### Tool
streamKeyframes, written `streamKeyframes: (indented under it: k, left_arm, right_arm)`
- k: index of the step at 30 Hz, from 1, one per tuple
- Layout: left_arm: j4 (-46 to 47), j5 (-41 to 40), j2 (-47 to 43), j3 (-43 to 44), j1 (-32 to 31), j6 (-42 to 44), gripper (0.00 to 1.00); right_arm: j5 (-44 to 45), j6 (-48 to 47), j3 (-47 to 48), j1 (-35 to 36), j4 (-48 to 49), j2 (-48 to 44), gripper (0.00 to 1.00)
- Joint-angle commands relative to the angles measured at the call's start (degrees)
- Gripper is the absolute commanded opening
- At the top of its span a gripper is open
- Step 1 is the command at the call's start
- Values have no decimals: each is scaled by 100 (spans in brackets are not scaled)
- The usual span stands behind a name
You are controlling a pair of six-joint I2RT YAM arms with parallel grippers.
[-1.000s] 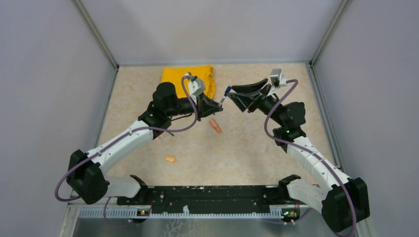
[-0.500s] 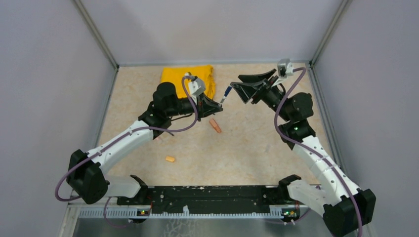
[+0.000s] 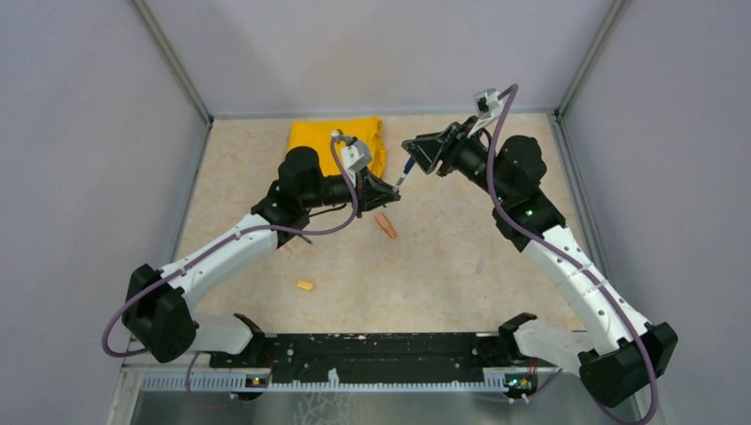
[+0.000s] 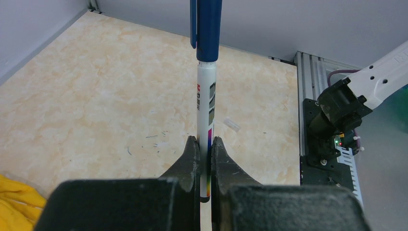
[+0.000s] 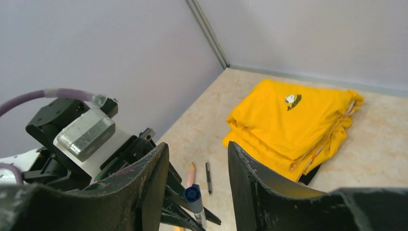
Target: Insert the pens into the pen caps
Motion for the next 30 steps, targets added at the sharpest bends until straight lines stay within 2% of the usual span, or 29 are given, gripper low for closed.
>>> streamKeyframes:
  k: [1,6,14,30]
  left_arm:
    - [13,-19,5,188,-37,106,0]
    - [15,-68,17,188,-37,106,0]
    - [13,-73,26,194,-37,82,0]
    - [16,-92,43,188,-40,71,0]
  right_arm:
    - [382,-169,420,185,-468,25,46]
    - [375,-191,402,247,-516,18,37]
    - [144,-268,266,286,-341,21,31]
    - [57,-453,235,402,-437,145,29]
